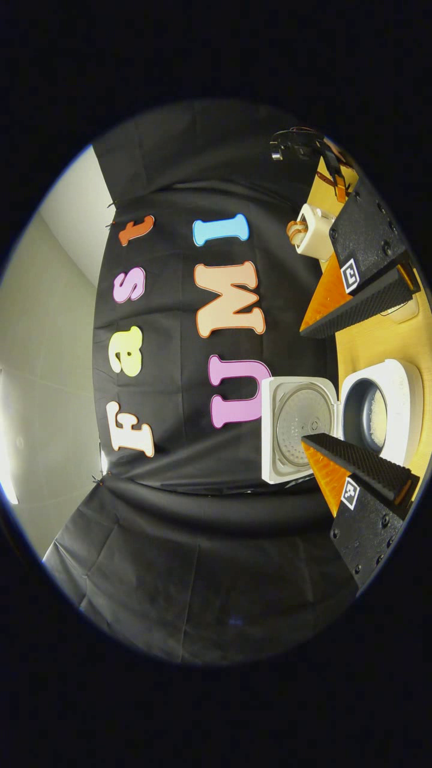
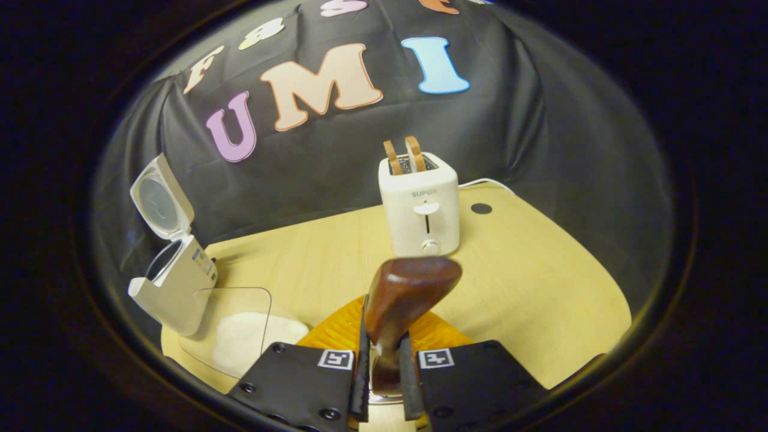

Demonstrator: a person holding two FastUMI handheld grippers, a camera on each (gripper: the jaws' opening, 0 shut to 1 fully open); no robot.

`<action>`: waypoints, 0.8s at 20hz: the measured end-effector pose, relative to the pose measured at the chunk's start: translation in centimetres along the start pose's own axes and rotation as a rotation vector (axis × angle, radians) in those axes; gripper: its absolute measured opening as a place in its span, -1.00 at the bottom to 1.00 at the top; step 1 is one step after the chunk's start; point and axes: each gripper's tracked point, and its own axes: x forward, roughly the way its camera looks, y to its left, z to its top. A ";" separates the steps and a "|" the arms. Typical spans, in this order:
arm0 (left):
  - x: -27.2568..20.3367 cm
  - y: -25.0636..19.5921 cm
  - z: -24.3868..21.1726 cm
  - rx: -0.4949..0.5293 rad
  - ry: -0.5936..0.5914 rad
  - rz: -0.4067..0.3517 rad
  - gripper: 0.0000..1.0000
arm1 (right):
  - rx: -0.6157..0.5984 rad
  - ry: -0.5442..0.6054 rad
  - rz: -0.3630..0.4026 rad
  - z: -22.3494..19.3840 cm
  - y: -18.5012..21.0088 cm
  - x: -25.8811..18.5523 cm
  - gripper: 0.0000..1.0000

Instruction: Close the left gripper, press the button to open the rice cooker; take a wooden spoon from the chopstick holder with the right hand, scoop a spoonful of rice and pour it into the rice cooker, then put the wooden spoon back into the chopstick holder.

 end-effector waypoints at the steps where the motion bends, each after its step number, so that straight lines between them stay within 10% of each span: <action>1: 0.1 -0.1 0.0 0.000 -0.001 -0.002 0.89 | 0.005 -0.016 -0.007 0.7 -0.2 0.0 -0.36; 11: 2.5 0.9 -0.4 -0.035 0.010 -0.010 0.87 | -0.146 -0.216 -0.180 8.2 -3.5 -5.3 1.00; 16: 6.4 3.6 1.1 -0.059 -0.014 0.005 0.89 | -0.186 -0.330 -0.183 12.7 -2.0 -8.9 1.00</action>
